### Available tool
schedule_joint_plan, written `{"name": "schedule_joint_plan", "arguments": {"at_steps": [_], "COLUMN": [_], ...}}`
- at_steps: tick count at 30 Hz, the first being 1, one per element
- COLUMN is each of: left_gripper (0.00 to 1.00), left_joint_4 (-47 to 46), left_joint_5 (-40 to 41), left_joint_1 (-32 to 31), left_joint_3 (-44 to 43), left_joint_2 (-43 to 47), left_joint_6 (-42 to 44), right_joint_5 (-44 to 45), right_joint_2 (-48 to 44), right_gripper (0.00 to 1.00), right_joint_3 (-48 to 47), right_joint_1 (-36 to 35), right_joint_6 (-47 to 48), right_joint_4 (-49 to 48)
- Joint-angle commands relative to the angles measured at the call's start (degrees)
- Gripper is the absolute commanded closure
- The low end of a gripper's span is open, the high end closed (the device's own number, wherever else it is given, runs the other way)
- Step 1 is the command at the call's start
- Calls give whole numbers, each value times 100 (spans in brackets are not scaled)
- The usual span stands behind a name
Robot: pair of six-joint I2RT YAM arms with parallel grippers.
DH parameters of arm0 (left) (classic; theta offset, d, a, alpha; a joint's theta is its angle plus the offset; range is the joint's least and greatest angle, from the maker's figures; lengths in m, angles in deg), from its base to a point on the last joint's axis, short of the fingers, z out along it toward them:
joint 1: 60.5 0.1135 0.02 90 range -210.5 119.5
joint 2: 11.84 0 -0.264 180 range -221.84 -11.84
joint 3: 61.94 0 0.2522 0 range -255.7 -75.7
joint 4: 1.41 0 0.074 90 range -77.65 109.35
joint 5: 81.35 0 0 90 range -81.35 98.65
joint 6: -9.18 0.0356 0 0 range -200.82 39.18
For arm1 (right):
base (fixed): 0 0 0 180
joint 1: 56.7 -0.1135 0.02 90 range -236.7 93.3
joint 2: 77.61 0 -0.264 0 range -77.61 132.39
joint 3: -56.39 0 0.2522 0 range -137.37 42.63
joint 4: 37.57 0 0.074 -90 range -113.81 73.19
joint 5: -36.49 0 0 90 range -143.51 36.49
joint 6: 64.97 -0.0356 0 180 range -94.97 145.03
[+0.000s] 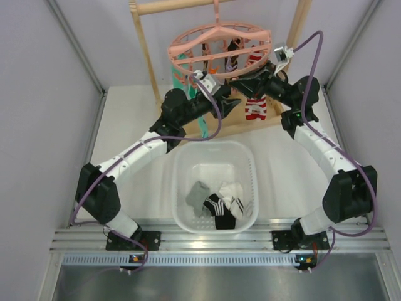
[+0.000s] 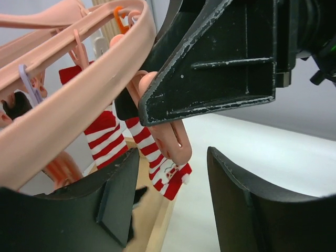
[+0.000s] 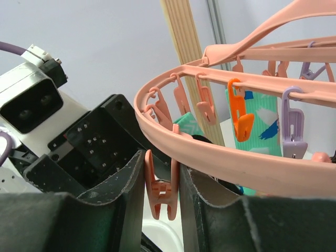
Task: Clip the socks to the hanger
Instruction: Open the clamp at the hanger.
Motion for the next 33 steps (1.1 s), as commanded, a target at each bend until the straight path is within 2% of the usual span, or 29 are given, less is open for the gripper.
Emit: {"name": "schedule_joint_plan", "arguments": {"at_steps": [1,15,19,23,24,25,26,27,29,30,32,33], "left_gripper": [41,45,54,69,79,83,87,95,100,100,100,100], "left_joint_4": [-395,-26,9,-377,-378,-395,-439,-474,-466,-466,-509,-518], "left_joint_5": [576,1578,1710,1816,1807,1737,1711,1702,1702,1693,1693,1684], "left_joint_1": [-159,-466,-467,-440,-440,-423,-423,-423,-423,-414,-414,-414], "left_joint_3": [-327,-652,-653,-441,-459,-476,-468,-459,-433,-407,-319,-292], "left_joint_2": [-75,-207,-207,-163,-163,-172,-154,-154,-137,-128,-119,-102], "left_joint_6": [86,437,613,570,526,482,464,472,472,472,490,481], "right_joint_5": [89,388,371,423,432,432,458,493,782,879,1203,1379], "right_joint_2": [-305,-463,-419,-427,-445,-463,-489,-489,-603,-656,-831,-893], "right_gripper": [100,100,100,100,92,81,69,53,39,22,17,9], "right_joint_3": [1,705,600,503,485,476,476,476,555,599,801,906], "right_joint_1": [-78,-95,-121,-192,-209,-227,-218,-227,-201,-192,-192,-201], "right_joint_6": [-26,-447,-545,-519,-484,-414,-361,-299,-185,-132,8,26], "right_joint_4": [-435,-1033,-1060,-911,-841,-753,-691,-621,-331,-252,-129,-15]}}
